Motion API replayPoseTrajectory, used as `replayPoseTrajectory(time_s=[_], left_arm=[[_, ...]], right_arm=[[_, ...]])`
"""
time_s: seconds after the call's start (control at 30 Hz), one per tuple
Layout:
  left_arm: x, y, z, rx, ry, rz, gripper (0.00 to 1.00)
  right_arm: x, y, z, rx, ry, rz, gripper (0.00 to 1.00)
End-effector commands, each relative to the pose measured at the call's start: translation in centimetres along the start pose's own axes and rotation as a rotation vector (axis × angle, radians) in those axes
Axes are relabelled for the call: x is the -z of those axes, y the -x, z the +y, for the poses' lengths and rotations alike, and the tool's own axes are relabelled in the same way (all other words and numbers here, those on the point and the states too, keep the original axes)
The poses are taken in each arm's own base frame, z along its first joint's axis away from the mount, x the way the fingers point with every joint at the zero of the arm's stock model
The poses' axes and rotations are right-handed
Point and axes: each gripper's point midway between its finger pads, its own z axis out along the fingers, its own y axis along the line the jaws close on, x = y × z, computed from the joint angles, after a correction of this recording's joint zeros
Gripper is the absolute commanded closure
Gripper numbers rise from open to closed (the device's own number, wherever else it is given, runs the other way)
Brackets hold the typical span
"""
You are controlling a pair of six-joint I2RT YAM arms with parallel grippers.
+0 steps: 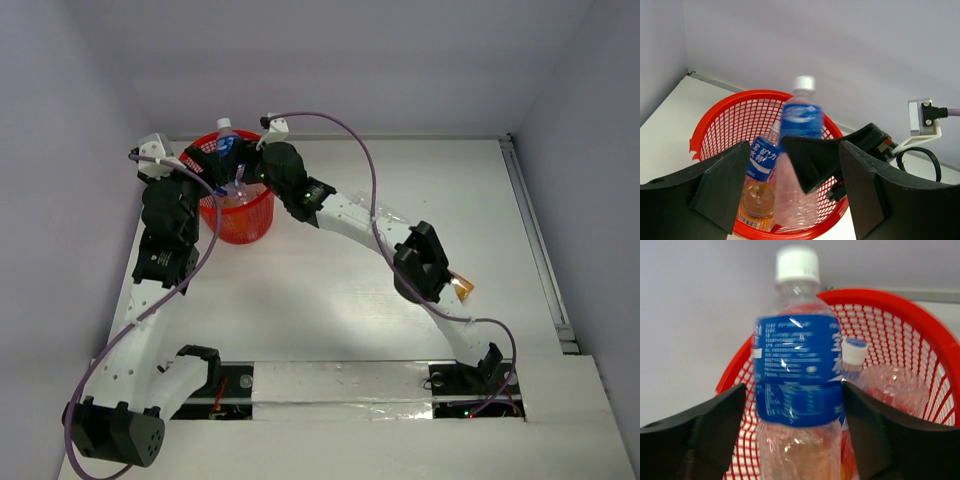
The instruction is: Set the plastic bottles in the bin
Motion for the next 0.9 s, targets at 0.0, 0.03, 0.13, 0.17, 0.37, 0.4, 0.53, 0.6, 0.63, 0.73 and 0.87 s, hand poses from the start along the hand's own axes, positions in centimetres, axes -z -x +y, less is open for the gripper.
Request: replayPoseTrajectory(time_s=[0.0, 0.03, 0.13, 0.17, 0.37, 0.4, 0.53, 0.6, 0.63, 0.73, 0.87], left_arm=[[-0.1, 0.9, -0.4, 0.022, -0.021, -0.041, 0.32], [-0.2, 0.8, -0.3, 0.017, -0.016, -0.038, 0.32], [-0.4, 0.5, -0.2, 0.013, -0.011, -0.031, 0.32], [-0.4, 0.5, -0.3, 0.015, -0.013, -0.03, 0.32], [-0.3, 0.5, -0.9, 0.034, -0.041, -0.022, 0.33], [-0.3, 0.5, -1.0, 0.042, -0.046, -0.016, 0.34], [0.1, -0.2, -4.2, 0.048, -0.135, 0.035, 0.5], [0.6, -0.4, -6.2, 0.047, -0.186, 0.06, 0.65], [1.1, -1.5, -8.4, 0.044, -0.244, 0.099, 0.76], [1.8, -3.7, -12.1, 0.038, -0.301, 0.173, 0.91], [3.5, -8.6, -17.6, 0.016, -0.351, 0.288, 1.0]], right_arm=[[2.4, 6.3, 3.6, 0.019, 0.055, -0.125, 0.15], [2.7, 6.5, 3.6, 0.022, 0.053, -0.126, 0.13], [3.5, 7.4, 3.7, 0.042, 0.044, -0.131, 0.08], [3.8, 7.7, 3.8, 0.043, 0.045, -0.137, 0.07], [7.1, 11.1, 4.6, 0.043, 0.061, -0.201, 0.08], [7.6, 11.7, 4.8, 0.053, 0.066, -0.208, 0.08], [10.9, 13.9, 4.6, 0.078, 0.049, -0.234, 0.47], [14.4, 17.3, 5.0, 0.067, 0.046, -0.304, 0.88], [15.1, 15.5, 2.9, 0.079, 0.011, -0.271, 0.94], [20.7, 18.4, 1.1, 0.041, -0.021, -0.328, 1.0], [28.2, 18.5, -3.4, 0.01, -0.116, -0.334, 1.0]])
